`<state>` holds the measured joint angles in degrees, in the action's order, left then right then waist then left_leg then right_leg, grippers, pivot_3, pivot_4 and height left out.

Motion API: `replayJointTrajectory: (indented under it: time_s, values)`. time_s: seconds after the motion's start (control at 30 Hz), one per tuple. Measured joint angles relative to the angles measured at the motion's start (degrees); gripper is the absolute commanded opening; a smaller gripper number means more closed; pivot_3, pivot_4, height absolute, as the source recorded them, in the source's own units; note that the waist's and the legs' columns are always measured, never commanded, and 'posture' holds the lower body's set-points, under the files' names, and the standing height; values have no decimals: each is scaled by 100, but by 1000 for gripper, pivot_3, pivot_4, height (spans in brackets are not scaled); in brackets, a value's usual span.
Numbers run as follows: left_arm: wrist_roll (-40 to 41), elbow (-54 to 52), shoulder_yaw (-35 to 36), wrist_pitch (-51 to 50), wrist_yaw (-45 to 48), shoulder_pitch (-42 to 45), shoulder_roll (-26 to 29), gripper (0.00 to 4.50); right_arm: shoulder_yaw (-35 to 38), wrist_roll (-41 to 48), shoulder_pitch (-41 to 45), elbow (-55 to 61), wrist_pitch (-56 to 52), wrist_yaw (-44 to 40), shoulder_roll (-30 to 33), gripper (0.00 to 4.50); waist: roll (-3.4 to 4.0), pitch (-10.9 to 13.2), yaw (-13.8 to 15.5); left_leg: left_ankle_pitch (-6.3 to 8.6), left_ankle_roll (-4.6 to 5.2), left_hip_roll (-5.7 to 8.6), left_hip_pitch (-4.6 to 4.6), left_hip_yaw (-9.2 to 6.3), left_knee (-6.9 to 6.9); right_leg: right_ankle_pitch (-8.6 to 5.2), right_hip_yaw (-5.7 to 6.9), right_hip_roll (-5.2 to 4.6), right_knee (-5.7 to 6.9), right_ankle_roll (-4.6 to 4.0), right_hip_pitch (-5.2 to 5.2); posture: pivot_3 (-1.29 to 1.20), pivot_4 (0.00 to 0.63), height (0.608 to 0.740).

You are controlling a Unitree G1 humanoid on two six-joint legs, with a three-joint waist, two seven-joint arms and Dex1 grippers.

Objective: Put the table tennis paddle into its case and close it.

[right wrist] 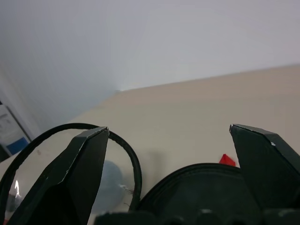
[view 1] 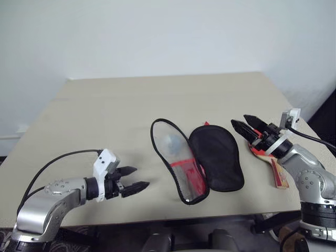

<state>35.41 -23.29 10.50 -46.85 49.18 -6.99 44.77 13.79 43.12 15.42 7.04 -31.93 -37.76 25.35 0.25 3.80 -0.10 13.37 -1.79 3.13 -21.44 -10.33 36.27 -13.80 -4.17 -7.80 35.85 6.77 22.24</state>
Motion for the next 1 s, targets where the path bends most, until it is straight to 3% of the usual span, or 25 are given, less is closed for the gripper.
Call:
replayJointTrajectory:
  time_s: [0.3, 0.57, 0.83, 1.0]
  values:
    - [53, 72, 16, 16, 22, 102, 45, 4500, -129, -174, 210, -303, 260, -21, -288, 4471, 0, 0, -3, -2, 0, -1, 5, 3, -5, 1, -3, 1, -1, -2, 0, 0, 0, 740]
    - [117, 129, -157, 44, 351, 412, 227, 4500, -98, -1058, 168, -280, 337, 1294, -339, 4471, 2, -2, 0, -4, -3, -1, 6, 5, -5, 2, -4, 2, 1, -3, 1, 0, 0, 740]
    - [-535, 961, -1193, 939, 956, 881, 186, 4500, 651, -630, -821, 699, -1341, 2213, 34, 4471, 7, -4, 0, -5, -2, -2, 5, 11, -9, 2, -10, 3, 1, -5, 2, 0, 0, 740]
    - [-1038, 1922, -1687, 1728, 1313, 1341, -137, 4500, 1352, -267, -1045, 1162, -2044, 2747, 165, 4471, 7, -6, 3, -6, 1, -2, 14, 18, -8, 3, -15, 3, -2, -4, -7, 0, 0, 740]
